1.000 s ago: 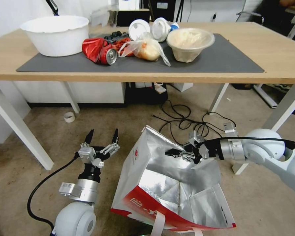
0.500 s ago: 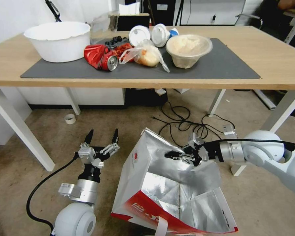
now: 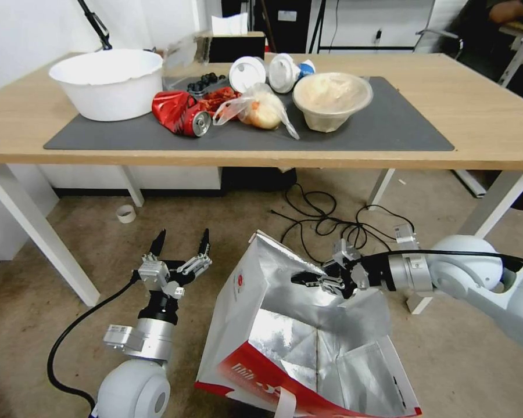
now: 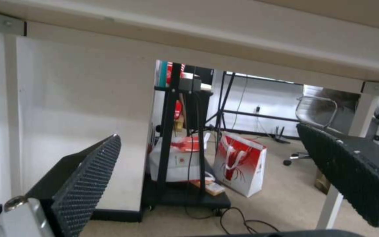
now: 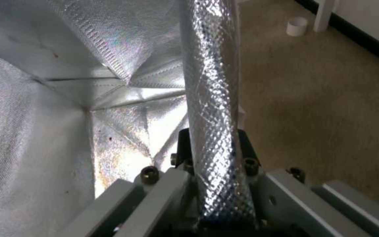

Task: Pick up the food delivery bag from the floor and place it on the table.

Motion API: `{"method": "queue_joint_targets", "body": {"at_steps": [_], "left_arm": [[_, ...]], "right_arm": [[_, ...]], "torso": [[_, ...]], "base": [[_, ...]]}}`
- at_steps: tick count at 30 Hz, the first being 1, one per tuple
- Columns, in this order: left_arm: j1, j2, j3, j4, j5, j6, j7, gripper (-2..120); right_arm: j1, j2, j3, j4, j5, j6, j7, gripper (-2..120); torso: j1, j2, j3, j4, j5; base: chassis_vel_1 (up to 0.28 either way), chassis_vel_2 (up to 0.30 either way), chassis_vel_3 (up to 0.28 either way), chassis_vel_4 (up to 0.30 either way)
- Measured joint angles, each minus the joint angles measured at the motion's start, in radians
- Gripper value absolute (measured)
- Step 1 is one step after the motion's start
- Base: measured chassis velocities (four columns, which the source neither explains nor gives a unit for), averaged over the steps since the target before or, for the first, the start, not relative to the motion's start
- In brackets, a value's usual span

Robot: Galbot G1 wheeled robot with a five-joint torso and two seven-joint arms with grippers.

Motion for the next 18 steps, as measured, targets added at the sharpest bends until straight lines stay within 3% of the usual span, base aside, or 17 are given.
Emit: {"method": "queue_joint_targets", "body": {"at_steps": [18], "left_arm": [[0.0, 0.0, 0.002, -0.003, -0.002, 0.002, -0.002, 100]], "right_arm": [[-0.013, 0.002, 0.001, 0.003, -0.005, 0.0, -0.003, 0]], "torso": [[0.02, 0.068, 0.048, -0.0001, -0.0001]], "base": [[0.0, 0.0, 0.0, 0.0]]}}
